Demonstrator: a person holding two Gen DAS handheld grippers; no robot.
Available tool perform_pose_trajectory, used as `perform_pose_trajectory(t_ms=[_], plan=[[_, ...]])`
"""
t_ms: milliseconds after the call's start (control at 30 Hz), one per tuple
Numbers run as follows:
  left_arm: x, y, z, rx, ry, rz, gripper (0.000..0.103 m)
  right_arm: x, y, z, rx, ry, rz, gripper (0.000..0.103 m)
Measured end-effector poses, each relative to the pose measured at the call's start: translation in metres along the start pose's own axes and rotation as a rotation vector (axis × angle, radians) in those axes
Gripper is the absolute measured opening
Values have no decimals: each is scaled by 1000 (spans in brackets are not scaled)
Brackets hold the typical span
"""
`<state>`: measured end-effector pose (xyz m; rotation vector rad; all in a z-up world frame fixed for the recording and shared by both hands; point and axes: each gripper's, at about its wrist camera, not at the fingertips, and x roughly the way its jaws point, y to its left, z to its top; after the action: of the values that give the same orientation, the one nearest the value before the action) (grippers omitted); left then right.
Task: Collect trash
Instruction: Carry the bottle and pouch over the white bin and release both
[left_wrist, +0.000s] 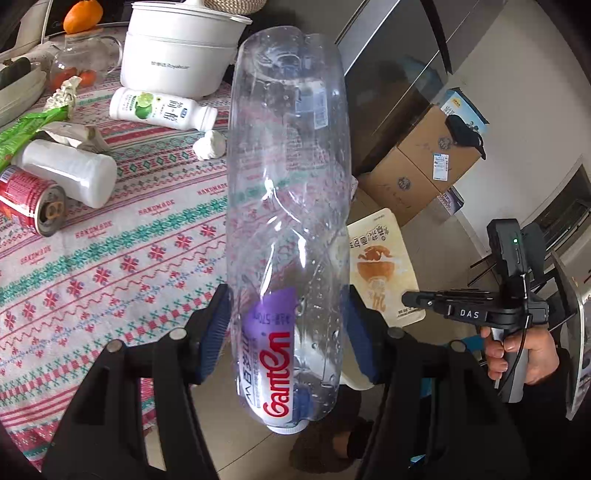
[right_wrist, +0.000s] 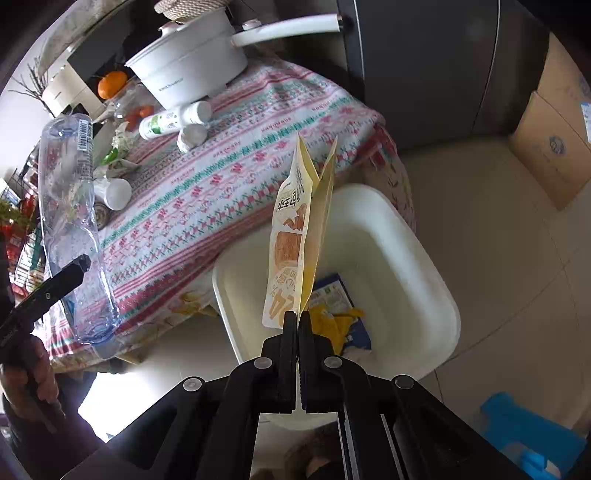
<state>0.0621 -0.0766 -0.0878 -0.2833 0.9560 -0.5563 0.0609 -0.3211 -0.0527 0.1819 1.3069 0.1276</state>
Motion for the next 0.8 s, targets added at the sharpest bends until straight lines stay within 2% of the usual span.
perform_pose_trajectory(t_ms=[100, 233, 267, 333, 367, 433, 500, 700, 800], plan=[[8, -17, 4, 10, 8, -27, 61, 14, -10, -4, 32, 63, -29, 2], [19, -36, 8, 49, 21, -37, 61, 27, -24, -7, 102, 117, -24, 5], [23, -40, 10, 58, 27, -37, 61, 28, -29, -7, 124, 123, -31, 8], [31, -46, 12, 74, 41, -44, 61, 27, -39, -8, 174, 127, -37, 26], [36, -51, 11, 79, 45, -50, 61, 24, -42, -7, 191, 117, -30, 30], [45, -55, 11, 90, 53, -58, 62, 14, -48, -7, 207, 81, -15, 46], [54, -61, 11, 95, 55, -67, 62, 2, -51, -6, 212, 33, -11, 54], [85, -79, 7, 115, 76, -81, 62, -32, -59, 1, 232, -88, -58, 63], [100, -85, 5, 120, 85, -90, 62, -41, -63, 5, 249, -119, -67, 64]])
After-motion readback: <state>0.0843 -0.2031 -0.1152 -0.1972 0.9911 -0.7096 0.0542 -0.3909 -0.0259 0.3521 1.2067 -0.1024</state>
